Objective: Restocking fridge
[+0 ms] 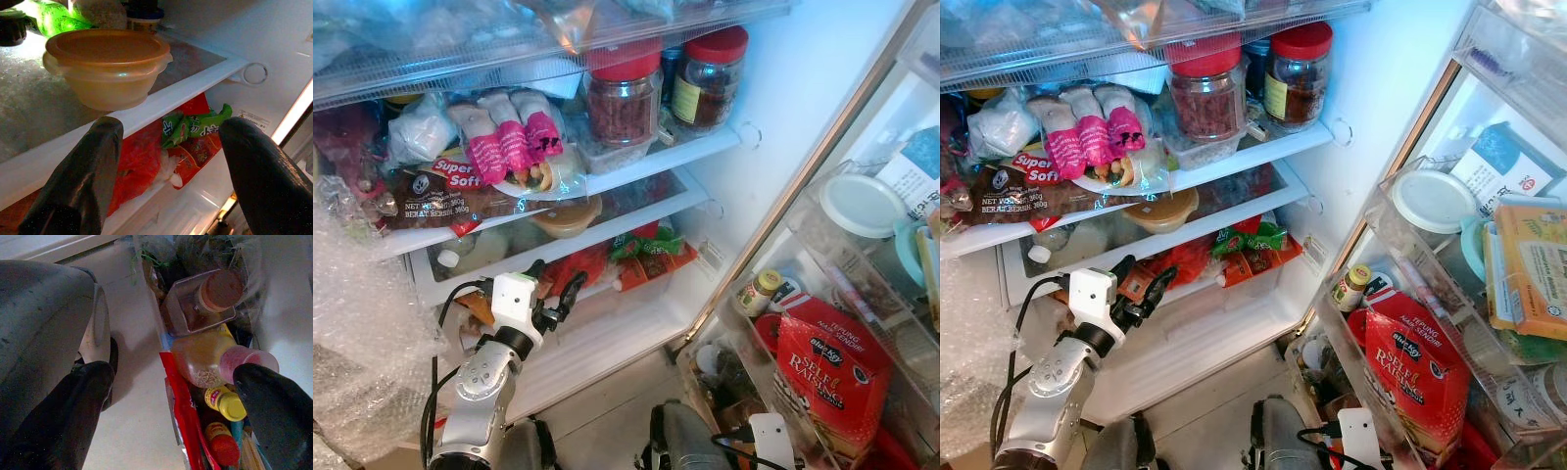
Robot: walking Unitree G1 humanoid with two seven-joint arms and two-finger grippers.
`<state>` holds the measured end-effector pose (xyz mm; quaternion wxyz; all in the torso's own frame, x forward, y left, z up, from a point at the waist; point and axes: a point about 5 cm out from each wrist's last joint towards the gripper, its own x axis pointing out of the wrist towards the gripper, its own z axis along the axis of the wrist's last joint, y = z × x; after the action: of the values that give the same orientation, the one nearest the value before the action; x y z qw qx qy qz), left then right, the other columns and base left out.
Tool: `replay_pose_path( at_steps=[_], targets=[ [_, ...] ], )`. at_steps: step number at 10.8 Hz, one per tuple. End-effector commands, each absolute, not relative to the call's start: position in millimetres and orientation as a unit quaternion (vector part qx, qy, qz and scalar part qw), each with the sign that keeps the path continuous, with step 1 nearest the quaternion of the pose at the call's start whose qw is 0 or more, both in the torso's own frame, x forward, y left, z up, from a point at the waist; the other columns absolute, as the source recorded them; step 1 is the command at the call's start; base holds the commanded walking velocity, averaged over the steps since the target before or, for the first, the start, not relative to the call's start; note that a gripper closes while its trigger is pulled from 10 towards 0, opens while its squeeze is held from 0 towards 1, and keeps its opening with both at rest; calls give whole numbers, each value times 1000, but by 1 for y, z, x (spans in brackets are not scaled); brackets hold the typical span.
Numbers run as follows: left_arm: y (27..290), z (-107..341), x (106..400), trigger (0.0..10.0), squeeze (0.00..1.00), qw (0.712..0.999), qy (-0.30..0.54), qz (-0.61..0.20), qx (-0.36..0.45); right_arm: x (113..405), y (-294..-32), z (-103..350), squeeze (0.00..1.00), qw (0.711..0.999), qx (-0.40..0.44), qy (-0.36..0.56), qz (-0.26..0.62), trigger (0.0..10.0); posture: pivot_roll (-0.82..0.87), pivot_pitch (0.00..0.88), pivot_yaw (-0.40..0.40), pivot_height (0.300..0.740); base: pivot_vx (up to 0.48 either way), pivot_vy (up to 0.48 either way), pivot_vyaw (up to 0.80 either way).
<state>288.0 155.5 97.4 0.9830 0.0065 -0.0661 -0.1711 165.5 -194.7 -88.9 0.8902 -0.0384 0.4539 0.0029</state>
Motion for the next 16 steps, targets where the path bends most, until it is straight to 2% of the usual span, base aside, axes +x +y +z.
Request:
replay_pose_path(
  at_steps=[1, 6, 16],
  targets=[
    [155, 97, 285, 10000, 0, 983, -60, -174, 17, 147, -178, -99, 0, 874, -23, 485, 26, 10000, -162, 136, -41, 639, 0, 0, 0],
    [154, 100, 287, 10000, 0, 983, -58, -171, 14, 149, -178, -98, 0, 875, -22, 483, 26, 10000, -164, 183, -45, 639, -278, 0, 0],
    [152, 98, 287, 10000, 0, 983, -48, -175, 13, 149, -178, -98, 0, 873, -25, 487, 28, 10000, -160, 188, -46, 639, -326, 0, 0]
  ],
)
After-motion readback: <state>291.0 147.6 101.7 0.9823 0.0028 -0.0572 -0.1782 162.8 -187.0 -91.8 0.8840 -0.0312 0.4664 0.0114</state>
